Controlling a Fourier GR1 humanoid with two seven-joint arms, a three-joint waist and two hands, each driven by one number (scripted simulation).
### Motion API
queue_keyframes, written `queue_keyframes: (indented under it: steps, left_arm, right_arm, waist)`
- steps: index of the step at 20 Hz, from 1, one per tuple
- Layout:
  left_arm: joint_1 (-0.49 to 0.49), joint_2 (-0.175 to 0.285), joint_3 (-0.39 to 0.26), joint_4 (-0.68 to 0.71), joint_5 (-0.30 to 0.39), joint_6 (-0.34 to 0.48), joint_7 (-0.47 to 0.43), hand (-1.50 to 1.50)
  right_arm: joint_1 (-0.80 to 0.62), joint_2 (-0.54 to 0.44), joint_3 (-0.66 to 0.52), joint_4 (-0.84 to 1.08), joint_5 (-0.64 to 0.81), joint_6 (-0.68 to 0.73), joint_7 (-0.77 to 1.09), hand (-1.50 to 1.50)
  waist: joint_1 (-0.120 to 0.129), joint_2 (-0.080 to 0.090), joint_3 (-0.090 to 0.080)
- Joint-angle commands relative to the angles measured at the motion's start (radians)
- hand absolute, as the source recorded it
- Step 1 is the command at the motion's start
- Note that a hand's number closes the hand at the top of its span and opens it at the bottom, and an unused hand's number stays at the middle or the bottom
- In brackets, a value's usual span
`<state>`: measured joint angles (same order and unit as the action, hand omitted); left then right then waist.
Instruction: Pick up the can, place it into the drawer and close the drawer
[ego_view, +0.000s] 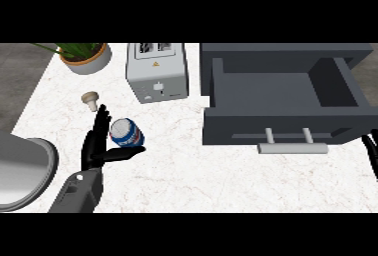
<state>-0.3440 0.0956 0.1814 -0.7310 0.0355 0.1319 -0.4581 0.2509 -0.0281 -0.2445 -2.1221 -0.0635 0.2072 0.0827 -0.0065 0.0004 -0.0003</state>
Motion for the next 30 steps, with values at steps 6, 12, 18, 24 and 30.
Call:
queue_keyframes:
  steps: [6,12,18,24,30]
  left_arm:
    - [-0.136,-0.024,-0.001,0.152,-0.008,0.034,-0.032,-1.5]
    - [-0.166,-0.022,-0.007,0.138,0.011,0.003,-0.006,-1.5]
    - [-0.174,-0.074,-0.017,0.142,0.026,-0.014,-0.052,1.5]
    - [-0.187,-0.046,-0.013,0.062,0.064,-0.054,0.034,1.5]
    - [0.04,0.043,0.02,-0.061,0.115,-0.141,-0.034,1.5]
  right_arm:
    - [0.055,-0.019,-0.052,0.008,-0.065,0.064,-0.03,-1.5]
    - [0.108,0.027,0.029,-0.075,-0.024,0.03,-0.02,-1.5]
    - [-0.005,-0.007,-0.035,-0.044,-0.057,0.01,0.049,-1.5]
    - [0.089,0.027,0.022,0.007,-0.004,0.005,-0.081,-1.5]
    - [-0.006,-0.022,-0.044,-0.065,-0.088,-0.011,0.086,-1.5]
  waist:
    - [-0.005,0.0,0.0]
    - [-0.004,-0.001,0.0]
    - [0.001,-0.001,0.0]
    - [0.005,-0.003,0.001]
    - [0.011,-0.002,0.0]
